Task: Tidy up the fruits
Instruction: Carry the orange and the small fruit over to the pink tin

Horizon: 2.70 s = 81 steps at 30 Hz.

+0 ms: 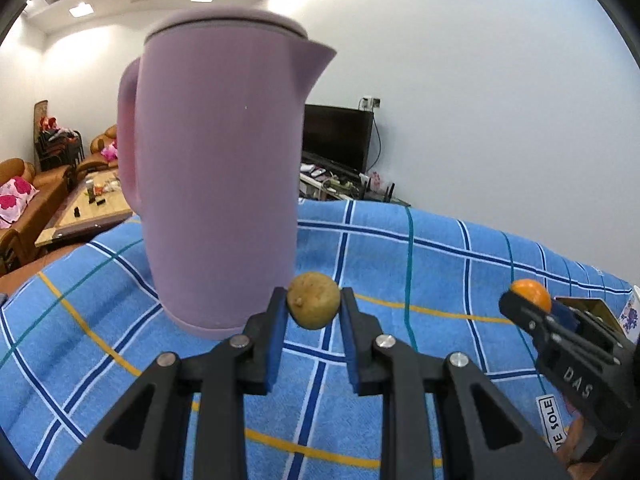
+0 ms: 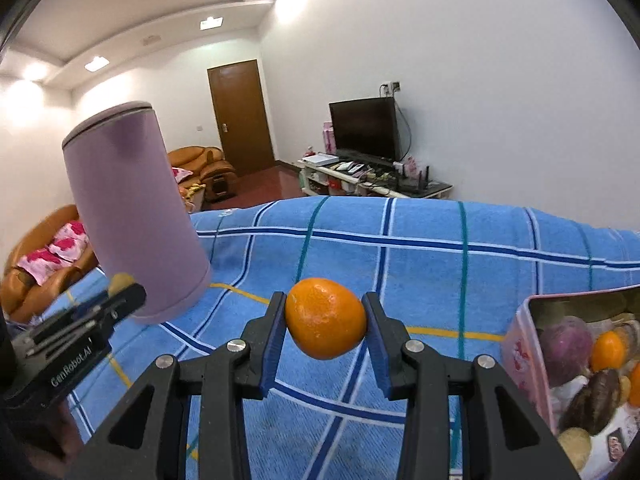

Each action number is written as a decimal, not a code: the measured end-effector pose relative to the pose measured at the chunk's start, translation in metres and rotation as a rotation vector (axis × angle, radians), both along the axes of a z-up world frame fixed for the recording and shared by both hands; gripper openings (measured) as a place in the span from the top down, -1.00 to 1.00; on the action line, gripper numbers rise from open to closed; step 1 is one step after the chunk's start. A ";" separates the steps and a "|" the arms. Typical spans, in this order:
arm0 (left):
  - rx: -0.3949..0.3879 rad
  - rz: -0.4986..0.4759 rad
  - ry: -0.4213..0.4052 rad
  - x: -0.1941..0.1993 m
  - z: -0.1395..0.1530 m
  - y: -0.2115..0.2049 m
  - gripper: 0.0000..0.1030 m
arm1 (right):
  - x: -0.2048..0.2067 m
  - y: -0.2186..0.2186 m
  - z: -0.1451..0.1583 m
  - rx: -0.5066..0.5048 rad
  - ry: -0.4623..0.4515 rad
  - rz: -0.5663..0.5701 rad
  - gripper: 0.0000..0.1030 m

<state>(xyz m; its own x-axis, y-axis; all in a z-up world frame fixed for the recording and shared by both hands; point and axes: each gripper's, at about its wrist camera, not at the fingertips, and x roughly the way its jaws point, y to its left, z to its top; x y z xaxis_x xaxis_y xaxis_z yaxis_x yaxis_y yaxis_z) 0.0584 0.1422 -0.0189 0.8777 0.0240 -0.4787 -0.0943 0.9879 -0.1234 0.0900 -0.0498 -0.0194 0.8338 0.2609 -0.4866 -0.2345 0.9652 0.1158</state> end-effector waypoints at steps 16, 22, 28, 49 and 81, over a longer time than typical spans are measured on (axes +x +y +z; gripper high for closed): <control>0.043 0.009 -0.048 -0.034 0.012 -0.015 0.48 | -0.061 -0.009 0.007 -0.124 -0.088 -0.077 0.22; 0.062 0.007 -0.056 -0.045 0.014 -0.028 0.48 | -0.072 -0.016 0.009 -0.129 -0.097 -0.085 0.22; 0.068 -0.004 -0.059 -0.054 0.016 -0.041 0.48 | -0.084 -0.025 0.008 -0.135 -0.099 -0.094 0.22; 0.138 -0.065 -0.078 -0.072 0.018 -0.091 0.48 | -0.104 -0.066 0.012 -0.109 -0.096 -0.166 0.22; 0.185 -0.209 -0.090 -0.080 0.020 -0.189 0.48 | -0.129 -0.170 0.016 -0.123 -0.111 -0.317 0.22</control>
